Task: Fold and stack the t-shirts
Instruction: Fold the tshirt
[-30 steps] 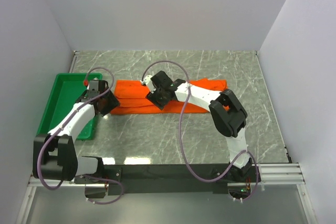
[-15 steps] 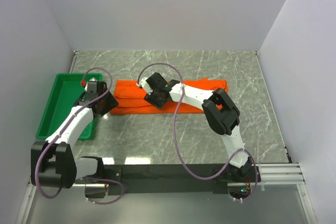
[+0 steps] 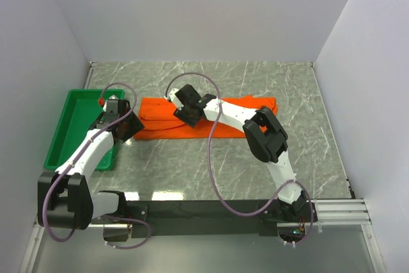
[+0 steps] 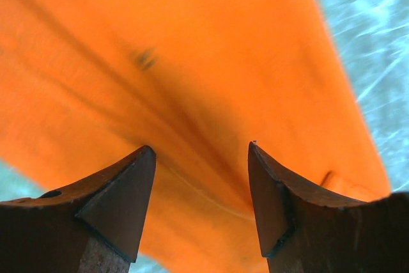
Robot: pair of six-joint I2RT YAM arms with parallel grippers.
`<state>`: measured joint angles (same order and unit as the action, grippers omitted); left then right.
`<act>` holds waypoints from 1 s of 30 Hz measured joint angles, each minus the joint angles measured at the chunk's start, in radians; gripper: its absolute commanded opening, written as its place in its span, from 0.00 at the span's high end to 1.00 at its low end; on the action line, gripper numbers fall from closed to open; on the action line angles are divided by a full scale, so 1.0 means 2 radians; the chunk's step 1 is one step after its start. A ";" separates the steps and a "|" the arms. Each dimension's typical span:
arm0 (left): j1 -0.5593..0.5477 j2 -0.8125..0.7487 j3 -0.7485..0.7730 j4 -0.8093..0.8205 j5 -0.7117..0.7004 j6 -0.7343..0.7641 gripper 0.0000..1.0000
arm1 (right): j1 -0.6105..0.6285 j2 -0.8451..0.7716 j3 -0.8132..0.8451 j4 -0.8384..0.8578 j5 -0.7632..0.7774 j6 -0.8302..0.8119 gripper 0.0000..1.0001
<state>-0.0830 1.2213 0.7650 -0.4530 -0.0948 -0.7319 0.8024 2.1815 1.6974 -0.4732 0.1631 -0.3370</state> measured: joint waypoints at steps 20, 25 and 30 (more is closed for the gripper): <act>0.000 0.092 0.061 -0.001 0.020 -0.011 0.58 | -0.118 -0.033 0.036 -0.004 -0.050 0.182 0.44; 0.000 0.152 0.116 0.003 0.029 -0.012 0.75 | -0.216 -0.165 -0.094 0.027 -0.103 0.271 0.46; -0.003 0.205 0.148 -0.005 0.040 -0.015 0.77 | -0.298 -0.239 -0.193 0.046 -0.129 0.337 0.46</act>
<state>-0.0891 1.6318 1.0603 -0.4633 -0.0143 -0.7620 0.2066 1.7027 1.3121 -0.3805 -0.0956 0.3367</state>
